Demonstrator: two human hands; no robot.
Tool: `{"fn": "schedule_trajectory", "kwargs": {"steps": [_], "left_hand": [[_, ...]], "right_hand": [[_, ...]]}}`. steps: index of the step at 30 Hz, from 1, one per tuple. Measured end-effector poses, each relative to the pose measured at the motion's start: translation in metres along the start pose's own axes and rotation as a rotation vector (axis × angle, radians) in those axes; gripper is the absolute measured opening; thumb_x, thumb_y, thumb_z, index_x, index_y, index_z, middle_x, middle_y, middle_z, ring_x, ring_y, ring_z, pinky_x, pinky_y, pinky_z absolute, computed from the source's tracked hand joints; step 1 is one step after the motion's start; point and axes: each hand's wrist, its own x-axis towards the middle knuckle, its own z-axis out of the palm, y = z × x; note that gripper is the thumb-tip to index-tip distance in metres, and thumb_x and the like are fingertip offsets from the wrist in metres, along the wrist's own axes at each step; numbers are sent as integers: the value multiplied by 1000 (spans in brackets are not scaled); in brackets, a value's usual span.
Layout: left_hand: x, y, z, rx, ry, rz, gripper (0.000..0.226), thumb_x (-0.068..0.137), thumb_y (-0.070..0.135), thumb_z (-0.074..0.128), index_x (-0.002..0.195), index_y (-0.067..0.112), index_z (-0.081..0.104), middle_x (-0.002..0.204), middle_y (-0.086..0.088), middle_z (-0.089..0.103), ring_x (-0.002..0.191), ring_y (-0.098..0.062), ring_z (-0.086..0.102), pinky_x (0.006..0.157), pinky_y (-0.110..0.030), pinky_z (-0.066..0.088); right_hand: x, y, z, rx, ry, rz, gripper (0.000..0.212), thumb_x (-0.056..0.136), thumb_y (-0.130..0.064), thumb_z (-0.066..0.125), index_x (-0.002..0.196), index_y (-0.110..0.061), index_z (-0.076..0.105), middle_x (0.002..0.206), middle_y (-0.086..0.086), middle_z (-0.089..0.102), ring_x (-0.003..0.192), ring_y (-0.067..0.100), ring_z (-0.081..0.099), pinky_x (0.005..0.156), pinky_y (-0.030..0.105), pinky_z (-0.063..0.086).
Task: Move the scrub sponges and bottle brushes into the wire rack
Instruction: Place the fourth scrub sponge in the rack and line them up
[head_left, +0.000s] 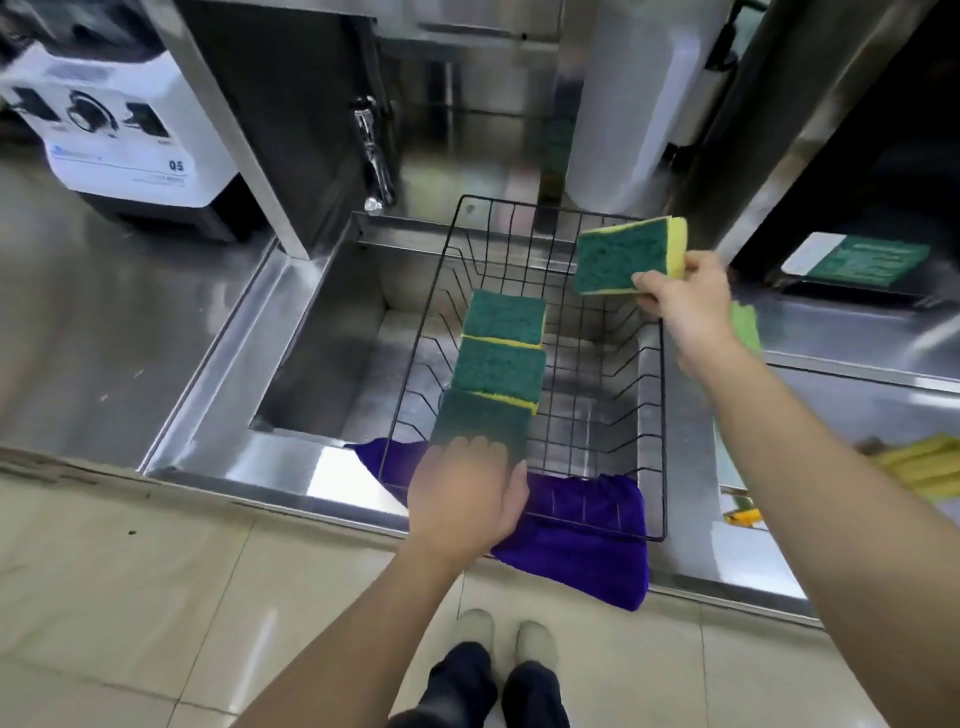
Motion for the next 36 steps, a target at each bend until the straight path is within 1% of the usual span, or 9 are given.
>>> {"fn": "schedule_trajectory", "kwargs": {"steps": [3, 6, 10, 12, 15, 17, 25, 30, 36], "left_hand": [[1, 0, 0, 0, -6, -1, 38, 94, 33, 42, 64, 12, 55, 59, -2, 49, 53, -20, 46, 50, -30, 32], [1, 1, -2, -9, -20, -6, 34, 90, 34, 46, 64, 13, 54, 59, -1, 49, 53, -20, 46, 49, -29, 33], [1, 1, -3, -12, -23, -6, 35, 91, 34, 45, 63, 14, 52, 59, -1, 47, 53, -20, 45, 49, -29, 33], [1, 1, -3, -8, -22, -5, 36, 92, 35, 44, 63, 14, 52, 59, 0, 48, 54, -20, 45, 50, -29, 32], [1, 2, -3, -19, -26, -5, 42, 97, 35, 36, 64, 15, 52, 60, 1, 48, 54, -19, 45, 50, -29, 33], [2, 2, -4, -28, -33, -5, 44, 98, 36, 34, 64, 15, 53, 60, 1, 49, 54, -18, 45, 50, -29, 33], [1, 2, -4, -47, -33, -7, 41, 96, 35, 37, 63, 16, 52, 59, 2, 47, 54, -17, 43, 50, -28, 32], [1, 2, -4, -50, -47, 0, 40, 96, 34, 38, 63, 17, 52, 59, 2, 47, 54, -17, 43, 50, -28, 32], [1, 2, -4, -48, -62, 5, 34, 91, 34, 47, 62, 17, 52, 59, 2, 47, 54, -17, 43, 50, -29, 32]], "right_hand": [[9, 1, 26, 39, -24, 19, 36, 75, -16, 69, 100, -17, 44, 95, -1, 60, 98, 21, 61, 97, 43, 50], [17, 1, 46, 71, -38, 63, 36, 80, -17, 68, 109, -12, 49, 103, 1, 60, 98, 17, 58, 95, 33, 47], [31, 9, 65, 152, -84, 165, 33, 82, -15, 66, 108, -13, 46, 106, 5, 59, 75, 14, 55, 55, 14, 44], [35, 16, 71, 129, -98, 193, 44, 82, -17, 65, 121, -13, 44, 112, 6, 58, 83, 18, 58, 41, 10, 41], [38, 23, 78, 141, -94, 243, 58, 81, -23, 66, 131, -11, 39, 125, 10, 58, 107, 27, 60, 58, 22, 39], [40, 24, 82, 154, -107, 277, 58, 80, -29, 67, 127, -9, 42, 128, 12, 59, 111, 30, 61, 60, 25, 38], [49, 32, 93, 66, -127, 214, 29, 89, -20, 59, 107, -13, 38, 100, 3, 51, 90, 21, 56, 63, 23, 44], [45, 28, 92, 10, -196, 156, 23, 90, -10, 56, 94, -14, 34, 86, 1, 50, 65, 12, 51, 35, 10, 41], [48, 29, 88, -96, -281, 141, 25, 86, -12, 61, 96, -13, 37, 85, 0, 46, 67, 7, 42, 55, 21, 33]]}}
